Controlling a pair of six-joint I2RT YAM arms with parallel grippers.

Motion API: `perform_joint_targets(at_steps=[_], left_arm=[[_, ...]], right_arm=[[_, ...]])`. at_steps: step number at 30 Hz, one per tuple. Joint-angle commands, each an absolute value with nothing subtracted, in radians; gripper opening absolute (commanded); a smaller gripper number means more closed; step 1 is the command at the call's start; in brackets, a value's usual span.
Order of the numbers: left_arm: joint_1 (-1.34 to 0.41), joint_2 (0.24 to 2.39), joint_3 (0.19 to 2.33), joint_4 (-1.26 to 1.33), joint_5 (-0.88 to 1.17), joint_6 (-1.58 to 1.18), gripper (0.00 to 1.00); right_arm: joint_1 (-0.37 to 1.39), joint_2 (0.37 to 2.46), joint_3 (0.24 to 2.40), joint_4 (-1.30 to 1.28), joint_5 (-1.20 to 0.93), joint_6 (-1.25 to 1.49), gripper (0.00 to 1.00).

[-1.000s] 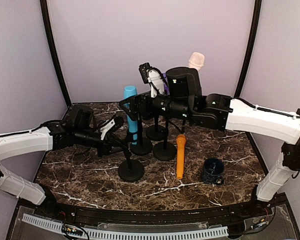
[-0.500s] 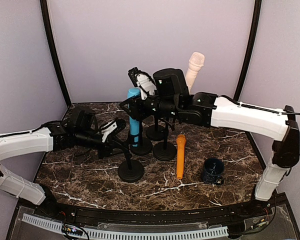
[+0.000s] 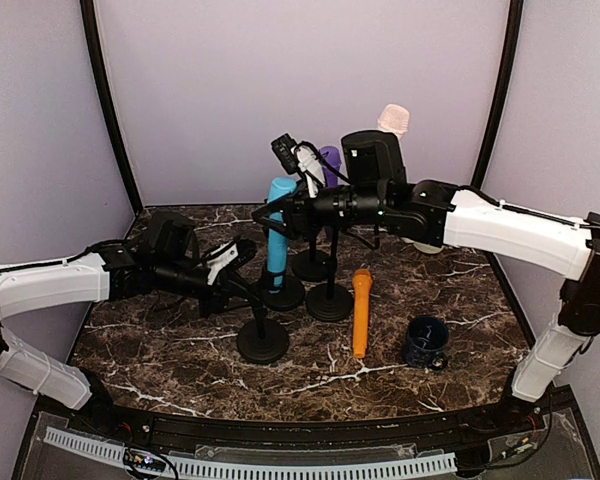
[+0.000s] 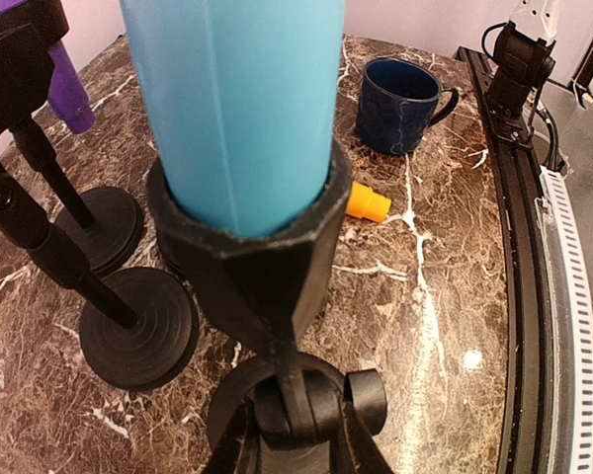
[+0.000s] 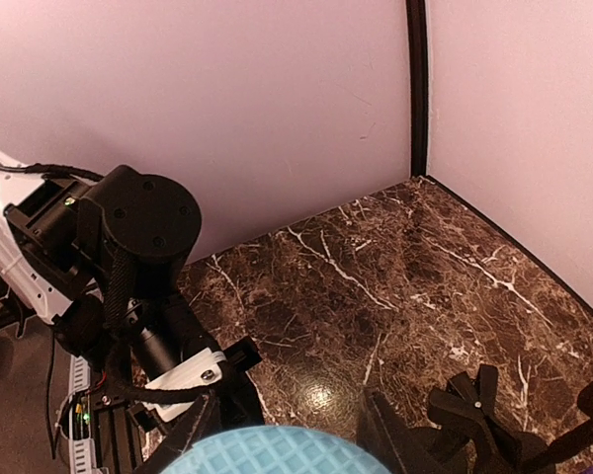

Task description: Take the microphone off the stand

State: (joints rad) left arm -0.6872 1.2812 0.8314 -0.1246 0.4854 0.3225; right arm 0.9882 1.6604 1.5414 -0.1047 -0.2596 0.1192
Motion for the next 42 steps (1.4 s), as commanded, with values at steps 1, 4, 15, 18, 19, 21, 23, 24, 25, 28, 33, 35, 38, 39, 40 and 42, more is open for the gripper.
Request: perform_joint_targets(at_steps=[1, 4, 15, 18, 19, 21, 23, 24, 25, 28, 33, 35, 38, 39, 40, 42], left_arm=[[-0.681, 1.307, 0.837, -0.181, 0.445, 0.334, 0.0], [-0.68, 1.313, 0.839, -0.183, 0.446, 0.334, 0.0], [-0.68, 1.337, 0.842, -0.191, 0.425, 0.34, 0.0], [-0.68, 1.338, 0.842, -0.19, 0.419, 0.339, 0.0], [-0.68, 1.338, 0.843, -0.19, 0.416, 0.339, 0.0], [-0.68, 1.339, 0.843, -0.189, 0.405, 0.336, 0.0], [-0.68, 1.336, 0.844, -0.183, 0.391, 0.325, 0.0], [-0.679, 1.332, 0.843, -0.177, 0.372, 0.318, 0.0], [-0.679, 1.33, 0.842, -0.173, 0.359, 0.308, 0.0], [-0.672, 1.321, 0.839, -0.154, 0.256, 0.284, 0.0], [-0.617, 1.319, 0.841, -0.125, 0.139, 0.229, 0.0], [-0.603, 1.321, 0.844, -0.12, 0.1, 0.211, 0.0], [-0.589, 1.331, 0.855, -0.118, 0.052, 0.181, 0.0], [-0.574, 1.339, 0.863, -0.118, 0.044, 0.171, 0.0], [-0.566, 1.344, 0.868, -0.119, 0.045, 0.149, 0.0], [-0.537, 1.36, 0.882, -0.119, 0.051, 0.123, 0.0]], right_arm=[[0.989, 1.551, 1.529, 0.015, -0.459, 0.077, 0.0], [0.978, 1.525, 1.508, 0.038, -0.507, 0.079, 0.0], [0.965, 1.479, 1.482, 0.122, -0.557, 0.1, 0.0], [0.964, 1.472, 1.482, 0.122, -0.55, 0.102, 0.0], [0.964, 1.469, 1.481, 0.123, -0.55, 0.103, 0.0], [0.964, 1.456, 1.476, 0.121, -0.55, 0.107, 0.0], [0.963, 1.43, 1.471, 0.115, -0.554, 0.114, 0.0], [0.964, 1.414, 1.466, 0.11, -0.556, 0.116, 0.0], [0.964, 1.394, 1.458, 0.105, -0.559, 0.12, 0.0], [0.965, 1.319, 1.411, 0.071, -0.547, 0.132, 0.0], [0.963, 1.154, 1.256, -0.018, -0.436, 0.194, 0.0], [0.963, 1.075, 1.182, -0.055, -0.369, 0.24, 0.0], [0.956, 1.002, 1.098, -0.136, -0.235, 0.32, 0.0], [0.947, 0.995, 1.088, -0.187, -0.179, 0.34, 0.0], [0.931, 0.993, 1.081, -0.238, -0.133, 0.36, 0.0], [0.881, 0.998, 1.075, -0.317, -0.099, 0.4, 0.0]])
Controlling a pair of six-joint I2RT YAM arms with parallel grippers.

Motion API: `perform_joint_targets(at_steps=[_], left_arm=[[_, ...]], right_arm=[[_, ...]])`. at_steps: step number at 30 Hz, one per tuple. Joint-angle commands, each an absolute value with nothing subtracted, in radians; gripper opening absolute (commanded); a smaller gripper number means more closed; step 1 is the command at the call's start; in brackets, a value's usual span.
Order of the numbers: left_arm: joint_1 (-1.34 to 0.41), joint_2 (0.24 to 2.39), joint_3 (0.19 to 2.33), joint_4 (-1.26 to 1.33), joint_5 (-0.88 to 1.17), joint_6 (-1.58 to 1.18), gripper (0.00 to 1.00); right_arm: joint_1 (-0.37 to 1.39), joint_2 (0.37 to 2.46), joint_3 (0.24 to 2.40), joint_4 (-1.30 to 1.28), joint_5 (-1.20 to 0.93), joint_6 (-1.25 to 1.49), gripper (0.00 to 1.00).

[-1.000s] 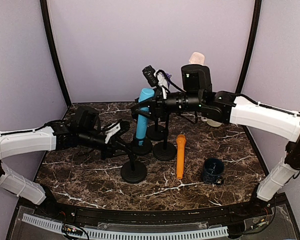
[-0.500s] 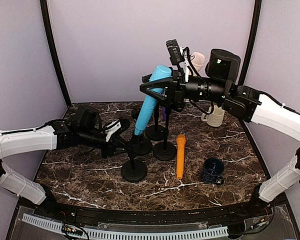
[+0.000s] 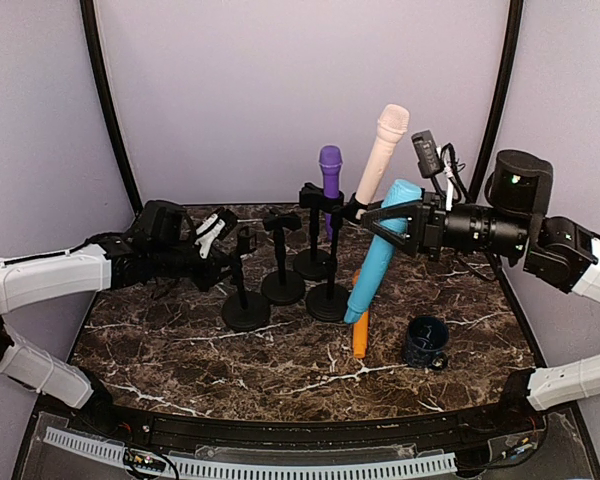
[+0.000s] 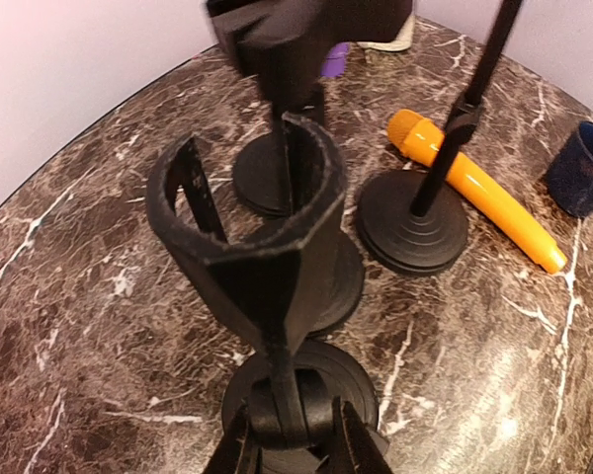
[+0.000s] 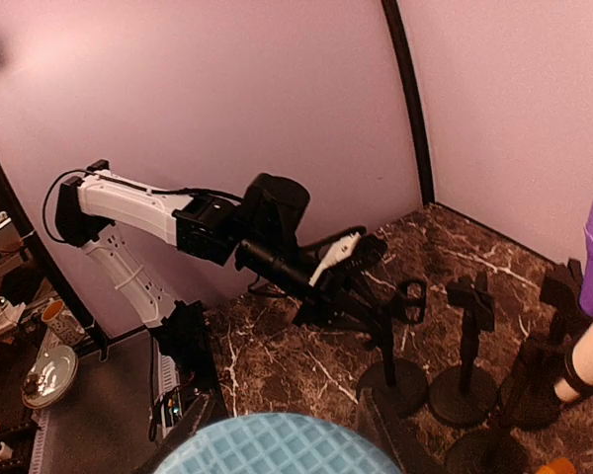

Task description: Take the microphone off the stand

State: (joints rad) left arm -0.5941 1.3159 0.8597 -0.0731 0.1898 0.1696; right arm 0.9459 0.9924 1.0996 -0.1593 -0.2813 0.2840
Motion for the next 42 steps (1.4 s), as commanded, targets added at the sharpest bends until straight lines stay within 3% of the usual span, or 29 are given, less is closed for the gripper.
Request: perform_joint_targets(at_steps=[1, 10, 12, 18, 22, 27, 34, 42], left_arm=[[-0.534, 1.37, 0.89, -0.118, 0.05, 0.116, 0.0], [-0.517, 1.46, 0.97, -0.126, 0.044, 0.087, 0.01], [-0.514, 1.458, 0.97, -0.13, 0.043, 0.085, 0.12], [-0.514, 1.406, 0.962, -0.122, 0.026, 0.08, 0.6], [-0.515, 1.338, 0.943, -0.098, 0.081, 0.099, 0.79], [-0.515, 1.207, 0.893, -0.044, 0.09, 0.113, 0.85], [-0.515, 1.079, 0.837, -0.011, 0.013, 0.151, 0.86], [-0.515, 1.042, 0.821, -0.007, -0.008, 0.161, 0.86]], right_arm=[[0.837, 1.002, 1.068, -0.344, -0.106, 0.42, 0.0], [0.601, 1.046, 0.952, -0.304, -0.245, 0.601, 0.0], [0.552, 1.084, 0.911, -0.268, -0.293, 0.628, 0.0], [0.492, 1.269, 0.953, -0.276, -0.269, 0.582, 0.01], [0.475, 1.399, 1.005, -0.282, -0.268, 0.562, 0.01], [0.453, 1.538, 1.004, -0.242, -0.292, 0.581, 0.03], [0.442, 1.667, 0.98, -0.13, -0.316, 0.646, 0.16], [0.438, 1.704, 0.972, -0.072, -0.267, 0.68, 0.56]])
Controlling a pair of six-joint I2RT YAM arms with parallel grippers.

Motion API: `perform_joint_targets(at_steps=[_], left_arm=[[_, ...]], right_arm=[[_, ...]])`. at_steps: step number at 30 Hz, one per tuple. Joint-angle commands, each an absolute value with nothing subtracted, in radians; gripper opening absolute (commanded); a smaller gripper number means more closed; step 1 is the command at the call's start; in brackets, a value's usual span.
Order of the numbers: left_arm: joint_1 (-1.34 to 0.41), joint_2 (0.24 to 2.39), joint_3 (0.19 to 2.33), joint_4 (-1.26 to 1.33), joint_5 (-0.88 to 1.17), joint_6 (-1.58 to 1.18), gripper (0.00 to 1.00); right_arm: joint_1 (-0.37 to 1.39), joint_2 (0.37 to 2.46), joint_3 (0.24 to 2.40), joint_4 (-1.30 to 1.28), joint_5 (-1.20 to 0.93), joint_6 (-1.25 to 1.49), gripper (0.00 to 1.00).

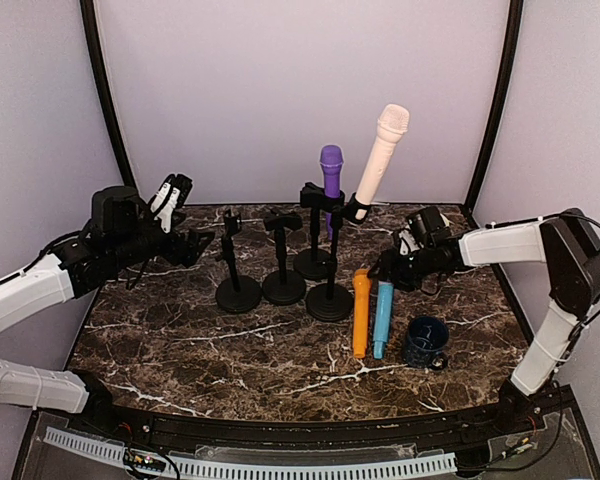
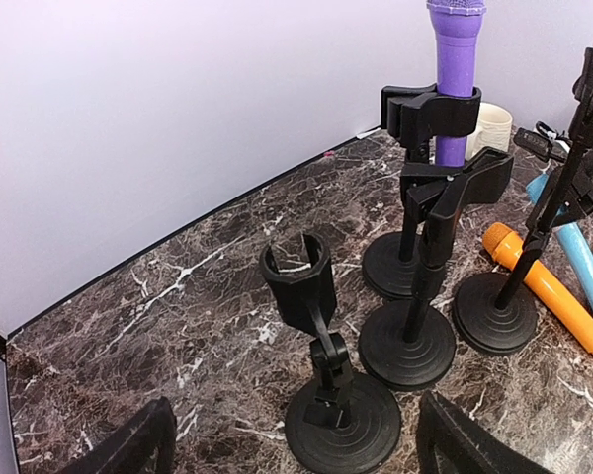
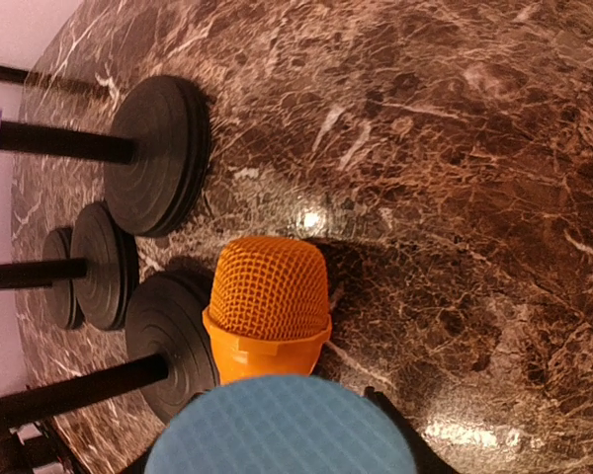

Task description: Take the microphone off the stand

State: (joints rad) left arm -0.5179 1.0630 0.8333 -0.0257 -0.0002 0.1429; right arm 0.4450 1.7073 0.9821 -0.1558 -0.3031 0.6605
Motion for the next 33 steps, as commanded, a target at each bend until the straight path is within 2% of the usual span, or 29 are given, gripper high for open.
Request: perform_joint_targets(at_steps=[1, 5, 7, 13, 20, 24, 28, 33], left_arm=[[-0.515, 1.042, 0.821, -0.007, -0.006, 0.161, 0.86], [-0.515, 1.038, 0.817, -0.004, -0.002, 0.163, 0.86], [-0.515, 1.036, 0.815, -0.003, 0.02, 0.164, 0.86], [-0.517, 1.014, 0.796, 0.025, 0.033, 0.171, 0.86], [-0.517, 0.985, 0.771, 0.057, 0.029, 0.184, 0.86], [-0.517, 0.992, 0.771, 0.058, 0.028, 0.186, 0.86], [-0.518, 1.005, 0.77, 0.058, 0.038, 0.186, 0.86], [-0.518, 1.012, 0.77, 0.058, 0.037, 0.188, 0.86]], right_arm=[[0.437, 1.696, 0.965, -0.063, -0.264, 0.68, 0.6], [0.43, 1.651, 0.933, -0.033, -0.249, 0.682, 0.76], [0.426, 1.618, 0.918, -0.029, -0.235, 0.675, 0.81], [0.416, 1.417, 0.818, 0.039, -0.206, 0.608, 0.87], [0.475, 1.096, 0.655, 0.277, -0.347, 0.541, 0.89], [0.635, 1.013, 0.655, 0.315, -0.193, 0.509, 0.9], [0.771, 1.013, 0.686, 0.349, 0.093, 0.502, 0.92], [0.821, 1.111, 0.765, 0.384, 0.178, 0.483, 0.92]])
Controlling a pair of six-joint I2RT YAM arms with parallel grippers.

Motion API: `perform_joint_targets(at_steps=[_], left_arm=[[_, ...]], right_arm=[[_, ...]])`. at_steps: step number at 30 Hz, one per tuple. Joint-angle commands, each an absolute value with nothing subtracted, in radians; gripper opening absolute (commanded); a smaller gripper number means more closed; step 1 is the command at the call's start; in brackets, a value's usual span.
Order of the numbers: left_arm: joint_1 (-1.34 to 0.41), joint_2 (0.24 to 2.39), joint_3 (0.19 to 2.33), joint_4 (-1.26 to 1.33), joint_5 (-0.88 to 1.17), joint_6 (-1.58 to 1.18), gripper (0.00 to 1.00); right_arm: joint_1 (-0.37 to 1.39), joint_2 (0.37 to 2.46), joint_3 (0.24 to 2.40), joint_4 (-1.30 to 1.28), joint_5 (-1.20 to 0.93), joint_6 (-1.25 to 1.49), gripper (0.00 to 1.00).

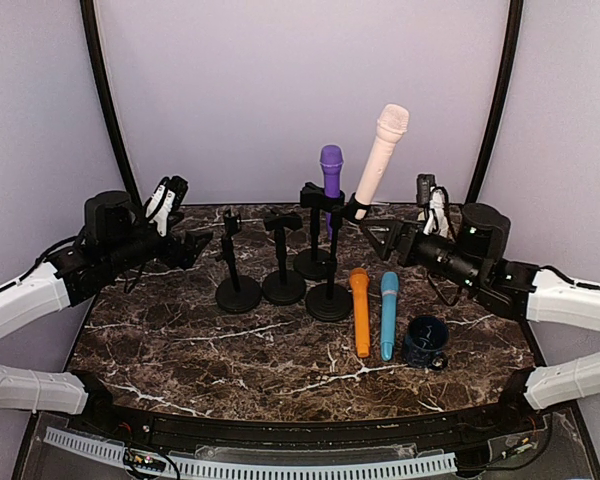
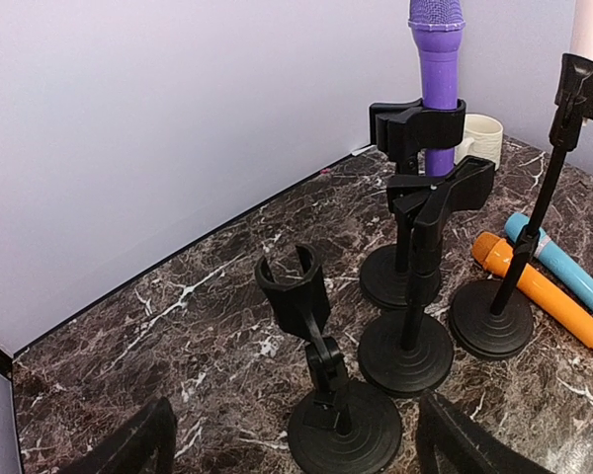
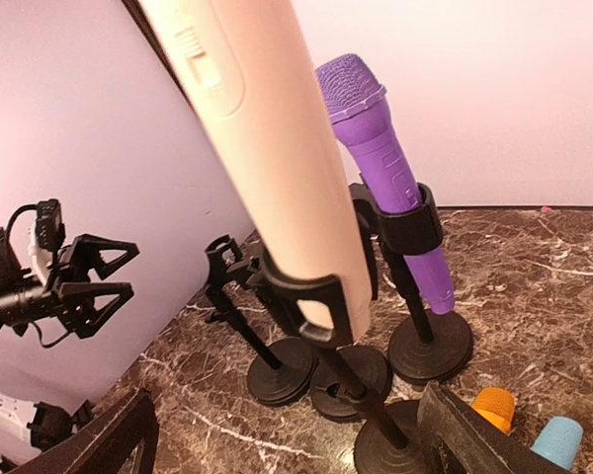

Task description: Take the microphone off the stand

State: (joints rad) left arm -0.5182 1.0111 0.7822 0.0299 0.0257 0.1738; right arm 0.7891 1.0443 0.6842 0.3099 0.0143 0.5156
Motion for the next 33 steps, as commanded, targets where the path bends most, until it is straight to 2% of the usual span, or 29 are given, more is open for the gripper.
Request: perform_joint_targets(at_steps=[1, 12, 22, 25, 33], left_arm=[[-0.518, 1.012, 0.77, 0.057, 0.034, 0.19, 0.86], [-0.519, 1.014, 0.772, 0.054, 0.027, 0.193, 0.86], [-0.522, 1.007, 0.773, 0.054, 0.02, 0.198, 0.86], [-0.523, 1.006, 0.773, 0.053, 0.018, 0.198, 0.86], [-0.524, 1.005, 0.773, 0.052, 0.011, 0.201, 0.86]], right_arm=[[0.837, 1.136, 0.79, 0.375, 0.201, 0.47, 0.92], [0.906, 1.315, 0.952, 0.38, 0.462, 0.436, 0.86], [0.909, 1.384, 0.993, 0.391, 0.505, 0.422, 0.75], [0.909, 1.39, 1.0, 0.386, 0.515, 0.421, 0.69], [0.91, 1.386, 1.002, 0.383, 0.522, 0.419, 0.39]])
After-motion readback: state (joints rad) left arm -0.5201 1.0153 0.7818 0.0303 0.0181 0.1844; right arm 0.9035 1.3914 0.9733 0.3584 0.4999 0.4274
